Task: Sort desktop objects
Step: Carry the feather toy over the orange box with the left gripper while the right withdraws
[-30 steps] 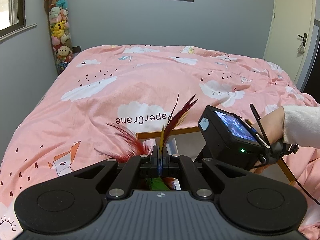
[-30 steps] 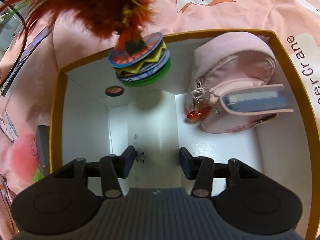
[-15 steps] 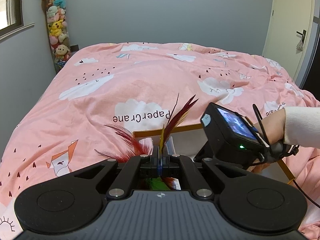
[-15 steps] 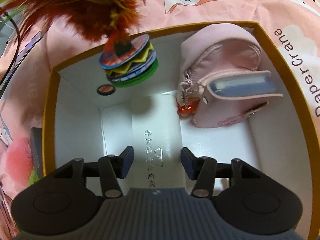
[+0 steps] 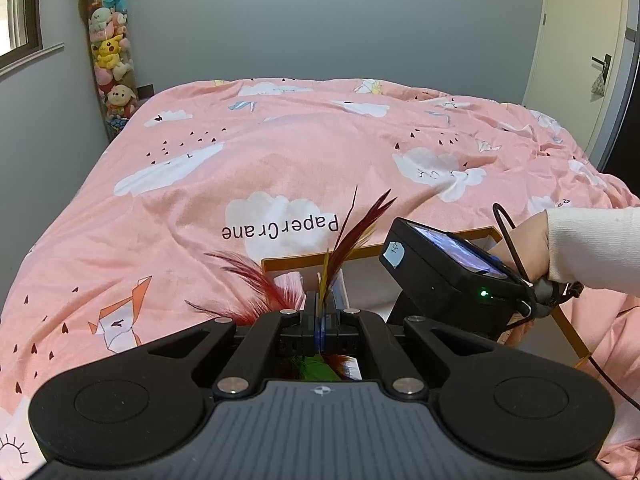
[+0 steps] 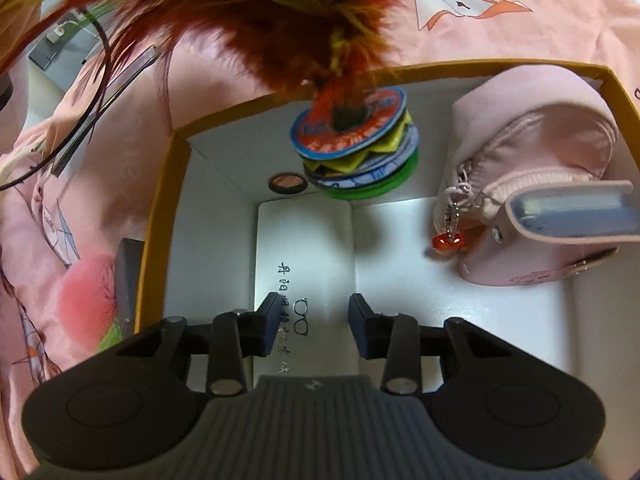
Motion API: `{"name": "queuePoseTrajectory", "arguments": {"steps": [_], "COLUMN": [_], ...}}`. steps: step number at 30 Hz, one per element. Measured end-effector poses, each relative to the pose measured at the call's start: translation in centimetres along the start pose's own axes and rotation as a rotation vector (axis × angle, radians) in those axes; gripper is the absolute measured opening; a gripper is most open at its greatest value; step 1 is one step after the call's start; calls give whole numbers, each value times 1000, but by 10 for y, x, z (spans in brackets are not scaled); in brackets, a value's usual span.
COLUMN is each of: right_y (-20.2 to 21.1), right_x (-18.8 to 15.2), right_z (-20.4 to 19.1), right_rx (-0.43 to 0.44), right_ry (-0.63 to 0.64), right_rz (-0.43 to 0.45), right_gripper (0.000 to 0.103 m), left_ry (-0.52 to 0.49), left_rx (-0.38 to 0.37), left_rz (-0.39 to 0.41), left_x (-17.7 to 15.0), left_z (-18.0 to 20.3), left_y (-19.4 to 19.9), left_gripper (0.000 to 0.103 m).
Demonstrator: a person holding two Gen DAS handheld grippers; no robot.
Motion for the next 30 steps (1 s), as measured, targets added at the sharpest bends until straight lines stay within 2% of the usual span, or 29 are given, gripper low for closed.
{"name": "queuePoseTrajectory", "arguments": {"steps": [3, 5, 10, 14, 16, 18, 19, 20, 24, 28, 30], "right_y": [0, 5, 46, 81, 105, 130, 153, 156, 178, 199, 204], "right_x": [-2, -5, -19, -43, -52, -73, -80, -76, -106, -149, -169], "right_z": [-5, -10, -24, -39, -18, -21, -3, -3, -14, -34, -45], "right_rx": [-23, -74, -219, -353, -402, -462, -489, -524, -625, -778, -825], "right_ry": [-20, -10, -94, -192, -232, -316, -358, -411, -588, -685, -739], "right_rz": [12, 30, 155, 245, 292, 349, 374, 405, 558, 629, 667], "right_gripper": [41, 41, 41, 41, 41, 41, 41, 41, 41, 41, 41], "left_ry": [1, -1, 13, 5, 2, -7, -10, -9, 9, 0, 2], "left_rx": [-7, -13, -49, -67, -90, -108, -117, -129, -204, -240, -255], "left_rz": [1, 2, 11, 11, 3, -3, -7, -13, -41, -58, -61], "left_x": [-1, -2, -2, -2, -3, -5, -7, -7, -13, -16, -15], "left_z": [1, 3, 8, 19, 26, 35, 39, 43, 63, 84, 92], "left_y": [0, 1, 5, 6, 5, 4, 3, 1, -9, -22, -27], "left_gripper": [0, 0, 0, 0, 0, 0, 0, 0, 0, 0, 0]}}
Point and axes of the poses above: each gripper's, at about its wrist camera, not at the fingertips, and y roughly against the way its jaws point, z to its right, x to its top, the point moved 5 cm from there along -y, roughly the way its jaws point, and after that the axes turned 1 degree about y, right-handed, at the moved point
